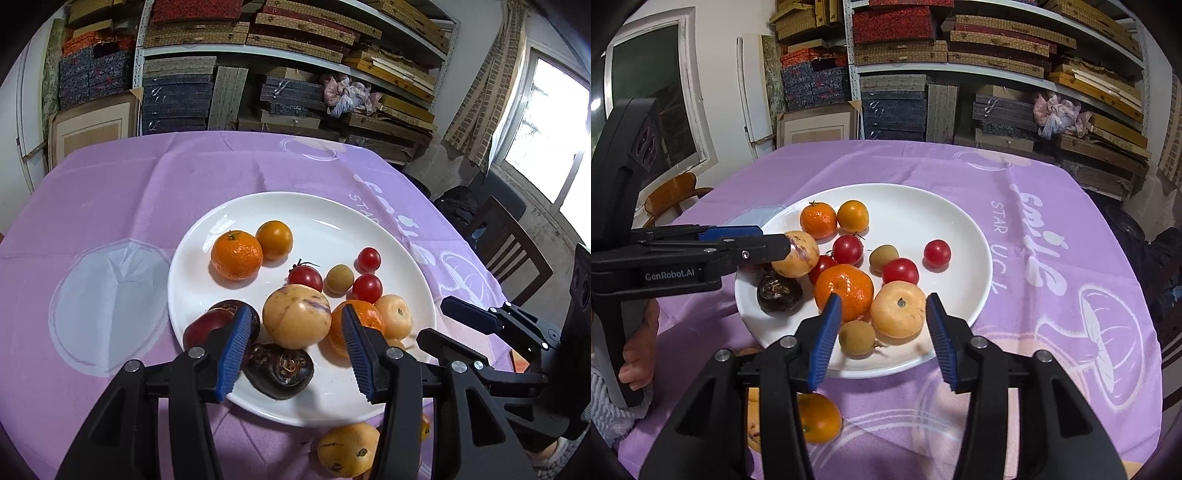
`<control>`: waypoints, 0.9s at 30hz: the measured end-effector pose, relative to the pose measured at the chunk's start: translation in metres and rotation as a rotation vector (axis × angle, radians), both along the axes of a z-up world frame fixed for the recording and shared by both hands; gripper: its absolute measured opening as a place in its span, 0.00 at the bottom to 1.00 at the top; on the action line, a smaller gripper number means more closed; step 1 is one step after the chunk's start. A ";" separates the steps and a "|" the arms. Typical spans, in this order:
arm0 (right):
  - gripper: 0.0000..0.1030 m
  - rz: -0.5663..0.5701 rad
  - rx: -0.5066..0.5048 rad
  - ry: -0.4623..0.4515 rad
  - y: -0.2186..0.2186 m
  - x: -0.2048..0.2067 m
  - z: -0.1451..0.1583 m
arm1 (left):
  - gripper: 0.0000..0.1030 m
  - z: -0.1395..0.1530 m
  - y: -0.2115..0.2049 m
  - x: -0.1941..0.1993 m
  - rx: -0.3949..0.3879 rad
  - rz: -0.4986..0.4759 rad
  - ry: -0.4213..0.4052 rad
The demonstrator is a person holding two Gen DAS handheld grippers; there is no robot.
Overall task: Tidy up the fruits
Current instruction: 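Carry both fruits onto the white plate and open both tools, then move the open left tool over the remaining fruits toward a dark red plum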
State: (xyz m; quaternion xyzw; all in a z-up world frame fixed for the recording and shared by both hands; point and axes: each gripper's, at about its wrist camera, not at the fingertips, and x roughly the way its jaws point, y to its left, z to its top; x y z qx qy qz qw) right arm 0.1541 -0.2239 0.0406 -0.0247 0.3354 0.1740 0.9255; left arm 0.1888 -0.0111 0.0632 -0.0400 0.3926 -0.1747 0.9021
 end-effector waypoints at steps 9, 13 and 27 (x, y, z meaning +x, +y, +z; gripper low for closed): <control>0.58 -0.002 0.061 -0.039 -0.023 -0.061 -0.009 | 0.56 -0.012 -0.002 -0.076 0.140 -0.064 -0.009; 0.60 -0.004 0.096 -0.043 -0.030 -0.077 -0.016 | 0.56 -0.025 -0.009 -0.095 0.171 -0.093 -0.002; 0.63 -0.019 0.146 -0.046 -0.041 -0.080 -0.018 | 0.56 -0.036 -0.033 -0.080 0.147 -0.113 0.039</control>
